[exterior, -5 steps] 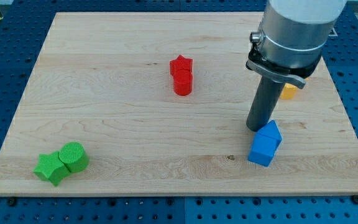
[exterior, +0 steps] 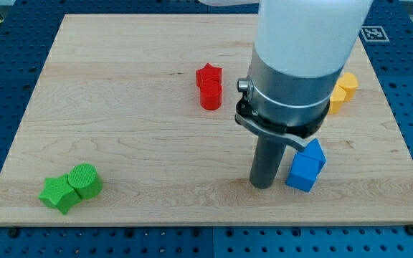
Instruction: Slide the blue cube to the bottom right corner of the board
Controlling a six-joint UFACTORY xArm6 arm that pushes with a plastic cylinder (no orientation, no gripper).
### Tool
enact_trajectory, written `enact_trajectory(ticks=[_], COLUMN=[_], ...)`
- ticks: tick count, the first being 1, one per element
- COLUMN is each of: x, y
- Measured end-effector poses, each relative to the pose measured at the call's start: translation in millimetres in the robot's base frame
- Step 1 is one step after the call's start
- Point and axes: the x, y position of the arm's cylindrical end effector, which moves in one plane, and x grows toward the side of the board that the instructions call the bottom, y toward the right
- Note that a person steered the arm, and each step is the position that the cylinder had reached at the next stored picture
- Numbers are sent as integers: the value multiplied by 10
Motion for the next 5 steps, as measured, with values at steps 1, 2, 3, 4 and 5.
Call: enact_trajectory(ticks=[1,2,3,4,5], x=[69,76,-163,-288,-275], y=[19,19,19,56,61])
